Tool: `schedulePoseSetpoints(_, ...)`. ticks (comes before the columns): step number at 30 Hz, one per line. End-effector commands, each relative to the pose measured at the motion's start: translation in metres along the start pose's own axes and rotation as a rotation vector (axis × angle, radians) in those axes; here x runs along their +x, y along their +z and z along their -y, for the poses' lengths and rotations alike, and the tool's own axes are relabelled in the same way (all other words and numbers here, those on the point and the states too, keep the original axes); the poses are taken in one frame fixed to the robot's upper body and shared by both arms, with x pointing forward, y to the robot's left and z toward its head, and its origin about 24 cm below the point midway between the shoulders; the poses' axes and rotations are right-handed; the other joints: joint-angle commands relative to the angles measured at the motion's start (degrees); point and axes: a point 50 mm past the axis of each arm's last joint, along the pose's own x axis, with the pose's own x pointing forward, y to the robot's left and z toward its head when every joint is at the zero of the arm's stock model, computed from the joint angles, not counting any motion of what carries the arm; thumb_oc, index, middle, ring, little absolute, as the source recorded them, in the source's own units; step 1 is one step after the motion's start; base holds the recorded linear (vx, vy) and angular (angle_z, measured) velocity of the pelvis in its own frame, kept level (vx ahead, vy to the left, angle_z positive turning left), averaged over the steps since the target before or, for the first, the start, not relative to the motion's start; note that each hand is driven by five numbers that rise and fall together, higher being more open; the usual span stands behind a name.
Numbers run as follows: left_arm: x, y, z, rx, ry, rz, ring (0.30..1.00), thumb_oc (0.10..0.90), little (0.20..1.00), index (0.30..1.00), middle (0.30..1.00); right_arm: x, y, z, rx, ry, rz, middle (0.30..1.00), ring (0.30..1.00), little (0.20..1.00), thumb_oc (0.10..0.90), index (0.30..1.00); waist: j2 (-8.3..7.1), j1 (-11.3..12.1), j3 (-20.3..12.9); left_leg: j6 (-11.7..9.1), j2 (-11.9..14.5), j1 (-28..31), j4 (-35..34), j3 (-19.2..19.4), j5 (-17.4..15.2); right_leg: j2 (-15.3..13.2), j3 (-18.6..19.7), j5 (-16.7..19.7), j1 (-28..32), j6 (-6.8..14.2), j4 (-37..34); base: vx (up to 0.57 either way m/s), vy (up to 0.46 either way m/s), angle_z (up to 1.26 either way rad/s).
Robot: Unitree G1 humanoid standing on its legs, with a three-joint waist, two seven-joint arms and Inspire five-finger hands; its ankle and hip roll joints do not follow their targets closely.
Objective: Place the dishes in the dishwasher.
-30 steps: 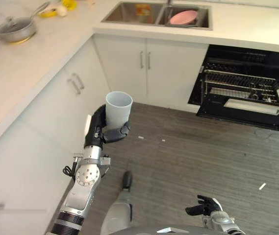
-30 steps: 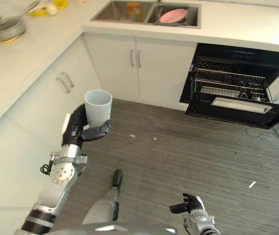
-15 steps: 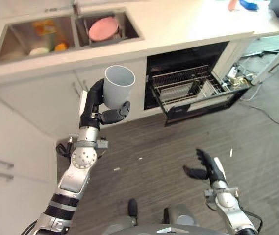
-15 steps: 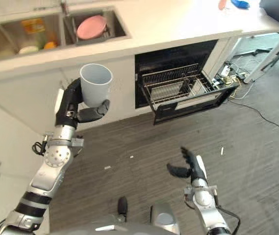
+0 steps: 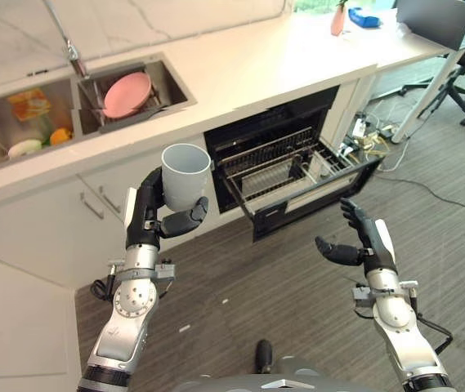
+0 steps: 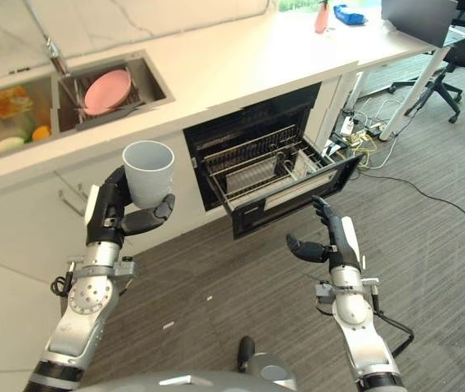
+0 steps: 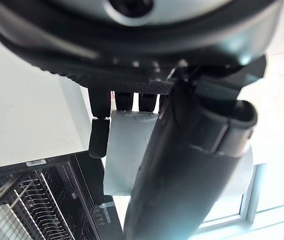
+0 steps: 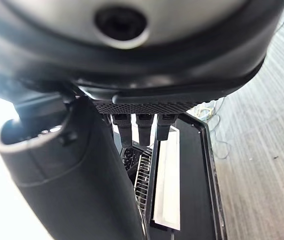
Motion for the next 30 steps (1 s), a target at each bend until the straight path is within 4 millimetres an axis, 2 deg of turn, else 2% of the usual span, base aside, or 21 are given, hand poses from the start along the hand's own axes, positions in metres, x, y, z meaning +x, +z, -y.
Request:
schedulePoseSetpoints(1, 0.021, 0.056, 0.011, -0.103, -0.041, 0.319, 0.3, 0.4, 0.3, 0.3, 0.3, 0.011, 0.075, 0.011, 0.16, 0.022, 0.39, 0.9, 0.9, 0.9, 0.8, 0.9, -2.31, 0.9, 0.9, -3.5, 5.8, -6.9, 8.1, -0.8, 4.9, -3.5, -0.5, -4.3, 6.5, 8.2, -2.7, 0.1, -0.068, -0.16)
schedulePoseSetpoints(2, 0.022, 0.056, 0.013, -0.114, -0.043, 0.318, 0.3, 0.4, 0.3, 0.3, 0.3, 0.011, 0.079, 0.01, 0.191, 0.026, 0.405, 0.9, 0.9, 0.9, 0.8, 0.9, -2.27, 1.3, 1.1, -3.3, 5.2, -8.4, 7.6, -1.9, 5.1, -3.6, -0.4, -4.7, 7.2, 8.1, -3.2, 0.24, 0.071, -0.3)
schedulePoseSetpoints(3, 0.026, 0.063, 0.016, -0.122, -0.041, 0.347, 0.3, 0.4, 0.3, 0.3, 0.3, 0.015, 0.097, 0.008, 0.292, 0.019, 0.488, 0.9, 0.9, 0.9, 0.8, 0.9, -0.86, 2.0, 0.0, -1.5, 5.5, -8.9, -5.7, -3.2, 3.7, -3.5, 0.1, -4.6, 8.1, 9.6, -4.8, 0.21, 0.101, -0.23)
schedulePoseSetpoints(5, 0.026, 0.063, 0.016, -0.123, -0.04, 0.348, 0.3, 0.4, 0.3, 0.3, 0.3, 0.015, 0.097, 0.008, 0.291, 0.018, 0.489, 0.9, 0.9, 0.9, 0.8, 0.9, -0.93, 2.1, 0.1, -1.5, 5.4, -8.2, -6.7, -3.1, 4.0, -3.6, 0.1, -4.6, 8.2, 9.7, -4.9, 0.1, 0.065, -0.54)
schedulePoseSetpoints(6, 0.026, 0.064, 0.016, -0.116, -0.036, 0.354, 0.3, 0.4, 0.3, 0.3, 0.3, 0.017, 0.104, -0.001, 0.36, 0.059, 0.5, 0.9, 0.9, 0.9, 0.8, 0.9, -1.03, 2.4, -0.1, -0.8, 3.9, -6.2, -7.2, -4.4, 2.1, -4.4, 0.4, -3.8, 8.0, 10.6, -4.4, 0.07, 0.096, -0.79)
schedulePoseSetpoints(7, 0.026, 0.065, 0.018, -0.088, -0.04, 0.374, 0.3, 0.4, 0.3, 0.3, 0.3, 0.012, 0.115, -0.005, 0.417, 0.113, 0.555, 0.9, 0.9, 0.9, 0.8, 0.9, -0.4, 1.6, -1.0, -0.6, 3.8, -4.5, -11.2, -4.1, 2.8, -4.2, 0.5, -2.7, 7.3, 11.2, -5.1, 0.1, 0.127, -0.46)
schedulePoseSetpoints(9, 0.026, 0.068, 0.019, -0.102, -0.045, 0.389, 0.3, 0.4, 0.3, 0.3, 0.3, 0.012, 0.122, -0.005, 0.503, 0.128, 0.586, 0.9, 0.9, 0.9, 0.8, 0.9, -0.24, 1.2, -2.7, 0.3, 3.3, -1.6, -14.9, -3.3, 1.4, -4.4, 0.8, -2.6, 7.5, 11.4, -5.7, 0.13, 0.101, -0.22)
schedulePoseSetpoints(13, 0.027, 0.069, 0.024, -0.108, -0.087, 0.393, 0.3, 0.4, 0.3, 0.3, 0.3, 0.009, 0.129, -0.009, 0.6, 0.156, 0.61, 0.9, 0.9, 0.9, 0.8, 0.9, -0.23, 1.0, -3.9, 1.1, 2.7, 0.8, -17.7, -2.9, 1.0, -4.7, 0.8, -3.4, 8.0, 11.4, -5.0, 0.11, 0.087, -0.22)
schedulePoseSetpoints(14, 0.029, 0.074, 0.029, -0.091, -0.115, 0.414, 0.3, 0.4, 0.3, 0.3, 0.3, 0.007, 0.144, -0.016, 0.653, 0.217, 0.657, 0.9, 0.9, 0.9, 0.8, 0.9, -0.13, 0.9, -4.4, 1.5, 2.4, 1.9, -19.3, -2.8, 1.0, -4.7, 0.8, -3.6, 7.9, 11.5, -4.6, 0.09, 0.118, 0.22)
schedulePoseSetpoints(18, 0.04, 0.085, 0.039, -0.052, -0.135, 0.465, 0.3, 0.4, 0.3, 0.3, 0.3, 0.006, 0.168, -0.029, 0.715, 0.309, 0.723, 0.9, 0.9, 0.9, 0.8, 0.9, 0.08, 0.8, -5.4, 1.7, 2.0, 4.1, -23.8, -2.2, 1.9, -4.7, 0.9, -3.5, 7.7, 12.2, -4.8, 0.04, 0.073, 0.17)
schedulePoseSetpoints(25, 0.054, 0.11, 0.054, -0.004, -0.15, 0.585, 0.3, 0.4, 0.3, 0.3, 0.3, 0.004, 0.192, -0.042, 0.754, 0.396, 0.786, 0.9, 0.9, 0.9, 0.8, 0.9, 0.38, 0.1, -6.3, 1.8, 1.9, 5.1, -24.1, -2.4, 1.4, -5.3, 0.7, -3.7, 8.5, 12.5, -5.1, 0.02, 0.027, 0.26)
schedulePoseSetpoints(30, 0.059, 0.121, 0.058, 0.026, -0.162, 0.637, 0.3, 0.4, 0.3, 0.3, 0.3, 0.004, 0.201, -0.044, 0.733, 0.415, 0.814, 0.9, 0.9, 0.9, 0.8, 0.9, 0.74, -0.2, -6.5, 1.9, 2.0, 5.2, -24.1, -2.1, 1.8, -5.5, 0.9, -3.2, 8.2, 12.5, -5.1, -0.02, 0.005, -0.08)
